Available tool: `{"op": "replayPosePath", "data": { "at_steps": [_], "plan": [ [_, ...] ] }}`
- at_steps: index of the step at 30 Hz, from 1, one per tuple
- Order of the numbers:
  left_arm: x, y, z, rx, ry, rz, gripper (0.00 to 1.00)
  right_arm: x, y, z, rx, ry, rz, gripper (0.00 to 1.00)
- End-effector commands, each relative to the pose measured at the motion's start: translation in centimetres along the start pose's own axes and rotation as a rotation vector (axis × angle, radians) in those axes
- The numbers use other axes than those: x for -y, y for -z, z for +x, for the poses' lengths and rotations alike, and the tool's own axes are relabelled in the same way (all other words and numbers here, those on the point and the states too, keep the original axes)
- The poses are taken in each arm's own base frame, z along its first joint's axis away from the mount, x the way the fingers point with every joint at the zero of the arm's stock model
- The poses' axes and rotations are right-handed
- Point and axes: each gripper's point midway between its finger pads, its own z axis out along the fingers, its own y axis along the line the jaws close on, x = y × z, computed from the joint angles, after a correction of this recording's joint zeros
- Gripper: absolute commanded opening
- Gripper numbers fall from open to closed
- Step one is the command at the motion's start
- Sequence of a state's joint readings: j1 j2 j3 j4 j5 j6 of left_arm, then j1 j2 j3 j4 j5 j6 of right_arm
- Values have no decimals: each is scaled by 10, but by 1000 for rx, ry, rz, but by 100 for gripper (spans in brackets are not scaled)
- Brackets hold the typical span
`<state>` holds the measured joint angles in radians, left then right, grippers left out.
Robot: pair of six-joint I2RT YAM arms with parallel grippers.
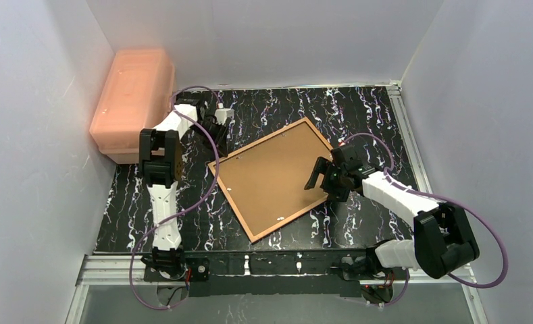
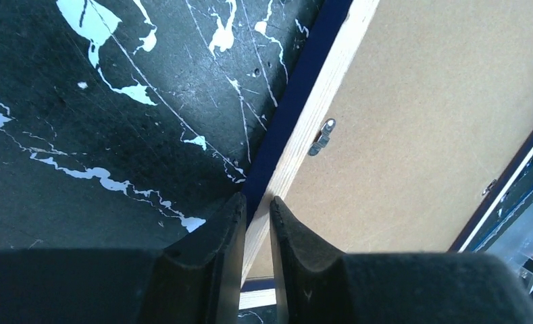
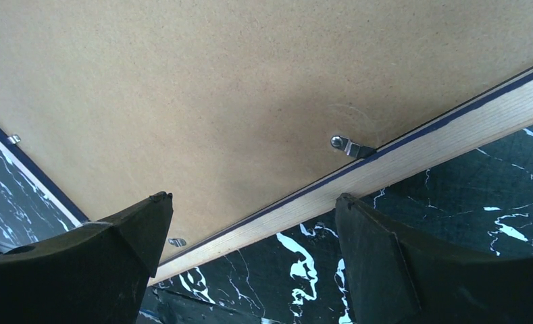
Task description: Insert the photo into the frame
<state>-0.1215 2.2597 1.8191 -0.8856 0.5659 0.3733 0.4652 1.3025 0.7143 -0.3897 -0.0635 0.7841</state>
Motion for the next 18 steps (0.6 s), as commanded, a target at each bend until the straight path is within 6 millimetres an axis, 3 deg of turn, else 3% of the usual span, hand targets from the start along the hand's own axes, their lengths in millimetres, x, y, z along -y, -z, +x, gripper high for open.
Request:
{"op": "replayPosePath", "data": {
  "at_steps": [1, 7, 12, 16, 18],
  "plan": [
    [13, 6, 13, -6, 3, 21, 16, 8, -4, 17, -54, -24, 24, 99],
    [24, 4, 38, -30, 26, 37, 11, 1, -4, -3, -18, 19, 29, 99],
    [37, 8, 73, -58, 58, 42, 8, -8, -3, -26, 5, 53, 7, 99],
    [48, 13, 94, -61, 82, 55, 8, -15, 18, -45, 50, 110, 34, 99],
    [50, 13, 99, -48, 92, 56, 7, -11, 29, -43, 51, 102, 60, 99]
  ]
}}
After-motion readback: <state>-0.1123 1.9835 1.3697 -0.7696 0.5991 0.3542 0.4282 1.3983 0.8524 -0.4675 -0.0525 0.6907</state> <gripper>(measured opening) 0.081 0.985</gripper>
